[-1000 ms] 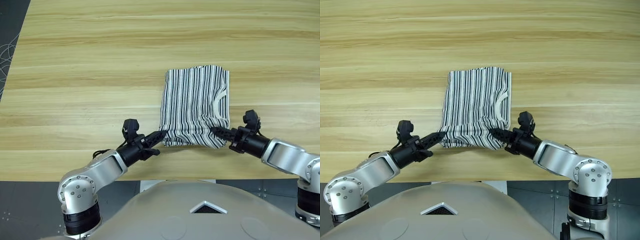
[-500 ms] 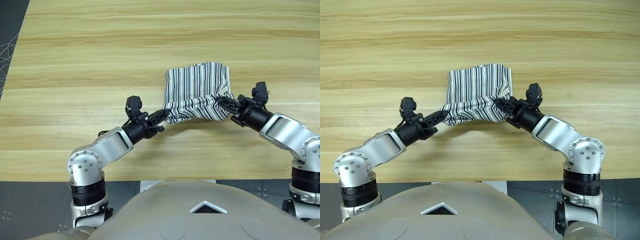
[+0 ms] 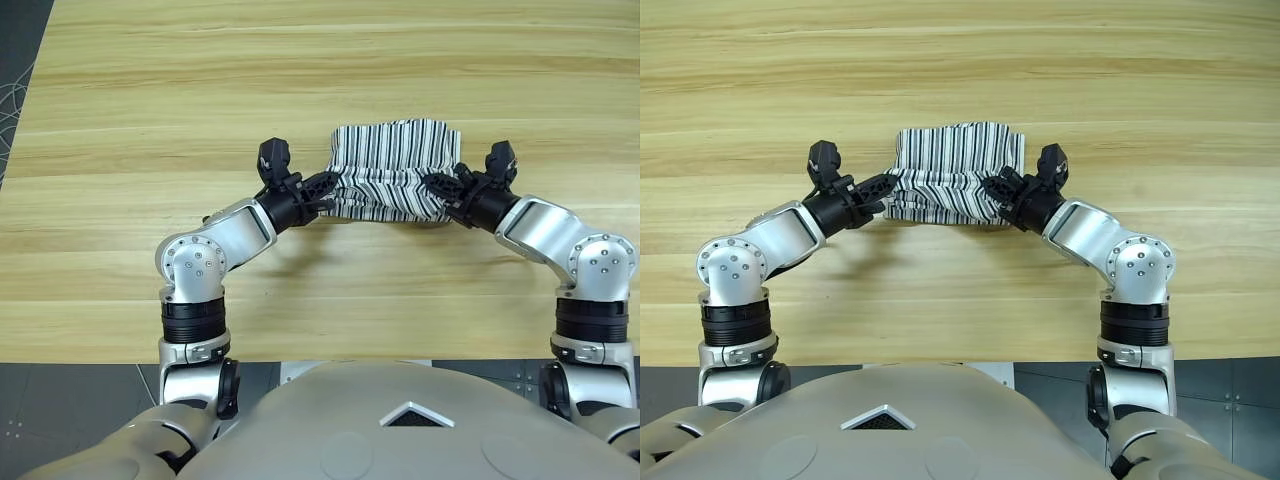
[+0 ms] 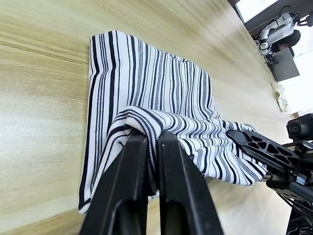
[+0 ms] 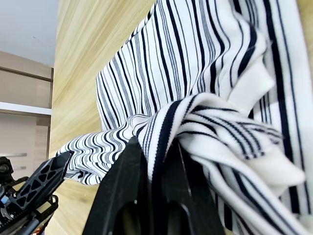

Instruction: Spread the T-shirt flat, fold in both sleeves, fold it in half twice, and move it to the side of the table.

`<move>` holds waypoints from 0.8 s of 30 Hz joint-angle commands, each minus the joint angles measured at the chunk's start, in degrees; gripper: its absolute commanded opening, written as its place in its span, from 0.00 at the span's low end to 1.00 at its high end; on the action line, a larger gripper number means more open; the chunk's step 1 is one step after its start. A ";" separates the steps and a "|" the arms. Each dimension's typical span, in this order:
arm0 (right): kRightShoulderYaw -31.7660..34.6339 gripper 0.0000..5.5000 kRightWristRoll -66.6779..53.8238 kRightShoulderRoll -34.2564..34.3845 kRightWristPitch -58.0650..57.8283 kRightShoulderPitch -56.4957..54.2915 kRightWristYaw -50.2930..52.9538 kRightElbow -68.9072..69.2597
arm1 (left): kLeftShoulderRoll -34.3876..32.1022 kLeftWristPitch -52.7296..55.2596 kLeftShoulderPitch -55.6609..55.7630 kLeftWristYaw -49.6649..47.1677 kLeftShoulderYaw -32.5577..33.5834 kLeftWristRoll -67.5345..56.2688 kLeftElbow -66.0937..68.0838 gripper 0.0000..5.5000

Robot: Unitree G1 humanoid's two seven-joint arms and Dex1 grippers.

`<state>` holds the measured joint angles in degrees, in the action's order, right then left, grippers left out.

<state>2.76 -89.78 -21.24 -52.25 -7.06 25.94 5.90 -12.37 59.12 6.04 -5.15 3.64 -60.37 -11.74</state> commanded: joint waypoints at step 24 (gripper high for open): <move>8.10 0.02 31.75 13.16 6.97 -17.41 -13.64 -28.74 | 8.18 -20.79 19.84 18.01 -1.14 27.99 38.36 0.18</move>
<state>9.93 -60.12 -8.66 -46.09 -23.75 13.15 -21.60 -4.43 39.32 24.73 12.17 2.40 -33.83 25.51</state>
